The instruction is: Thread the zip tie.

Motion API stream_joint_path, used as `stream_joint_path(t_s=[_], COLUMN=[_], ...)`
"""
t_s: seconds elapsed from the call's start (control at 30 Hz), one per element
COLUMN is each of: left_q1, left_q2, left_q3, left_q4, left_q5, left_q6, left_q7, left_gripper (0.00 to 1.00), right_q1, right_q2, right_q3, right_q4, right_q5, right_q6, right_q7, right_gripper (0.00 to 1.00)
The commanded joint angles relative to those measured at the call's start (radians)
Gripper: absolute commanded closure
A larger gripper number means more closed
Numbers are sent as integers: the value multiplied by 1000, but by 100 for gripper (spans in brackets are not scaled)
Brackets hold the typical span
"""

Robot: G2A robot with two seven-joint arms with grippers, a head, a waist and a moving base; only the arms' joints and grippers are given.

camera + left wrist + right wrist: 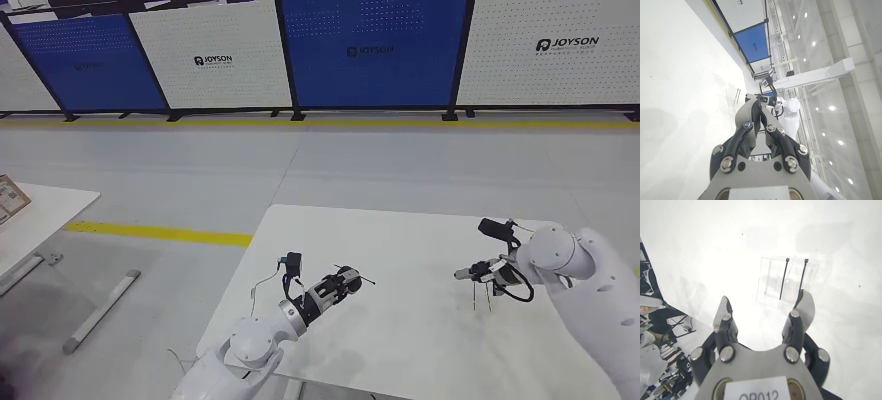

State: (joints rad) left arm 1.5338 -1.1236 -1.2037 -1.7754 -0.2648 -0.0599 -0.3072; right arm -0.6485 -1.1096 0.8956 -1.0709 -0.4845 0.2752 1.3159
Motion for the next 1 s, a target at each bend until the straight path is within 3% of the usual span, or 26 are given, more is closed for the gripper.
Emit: stream_joint_path(t_s=[0.0, 0.27, 0.97], left_q1=[0, 0, 0], left_q2=[0, 0, 0], left_q3=[0, 0, 0], left_q4=[0, 0, 0], left_q5=[0, 0, 0], left_q6=[0, 0, 0], left_q7=[0, 0, 0], left_gripper=[100, 100, 100], right_q1=[15, 67, 104], right_q2=[-10, -48, -101], right_q3=[-22, -83, -140], right_q4=[25, 149, 300], right_q5=[-6, 11, 22], right_q6=[31, 27, -1], right_q7=[4, -16, -55], right_gripper=[63, 66, 76])
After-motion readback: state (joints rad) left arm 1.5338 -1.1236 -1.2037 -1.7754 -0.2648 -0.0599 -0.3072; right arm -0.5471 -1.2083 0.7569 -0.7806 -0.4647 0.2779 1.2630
